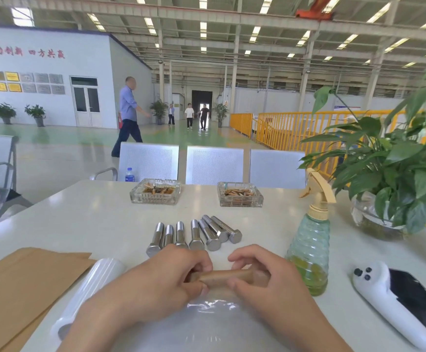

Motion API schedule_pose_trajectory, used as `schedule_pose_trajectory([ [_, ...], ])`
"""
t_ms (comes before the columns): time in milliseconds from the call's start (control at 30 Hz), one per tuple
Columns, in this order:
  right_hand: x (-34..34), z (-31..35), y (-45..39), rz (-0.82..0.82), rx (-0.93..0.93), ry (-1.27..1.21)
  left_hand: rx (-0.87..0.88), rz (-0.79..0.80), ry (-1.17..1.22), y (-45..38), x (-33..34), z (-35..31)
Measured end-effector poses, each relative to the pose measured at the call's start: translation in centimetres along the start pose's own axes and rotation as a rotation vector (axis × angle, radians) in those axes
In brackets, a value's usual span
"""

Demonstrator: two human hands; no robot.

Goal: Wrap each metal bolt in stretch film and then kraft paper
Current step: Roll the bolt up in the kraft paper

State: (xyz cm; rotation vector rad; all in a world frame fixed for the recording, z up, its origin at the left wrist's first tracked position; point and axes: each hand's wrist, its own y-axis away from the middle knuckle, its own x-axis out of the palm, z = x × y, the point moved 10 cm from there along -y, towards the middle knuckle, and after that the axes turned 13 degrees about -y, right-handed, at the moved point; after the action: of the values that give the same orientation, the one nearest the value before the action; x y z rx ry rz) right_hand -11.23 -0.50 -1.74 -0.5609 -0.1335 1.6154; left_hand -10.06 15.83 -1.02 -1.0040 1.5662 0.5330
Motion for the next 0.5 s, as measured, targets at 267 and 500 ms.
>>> schedule_pose_trajectory([
  [267,0.0,-2.1,-0.4,-0.046,0.243,-0.738,-0.029,-0.129,0.087,0.2,-2.1,-1.2],
  [500,0.2,-3.3,-0.7,-0.075,0.28,-0.738,-0.051,-0.086,0.101,0.0,-1.1,-2.7],
])
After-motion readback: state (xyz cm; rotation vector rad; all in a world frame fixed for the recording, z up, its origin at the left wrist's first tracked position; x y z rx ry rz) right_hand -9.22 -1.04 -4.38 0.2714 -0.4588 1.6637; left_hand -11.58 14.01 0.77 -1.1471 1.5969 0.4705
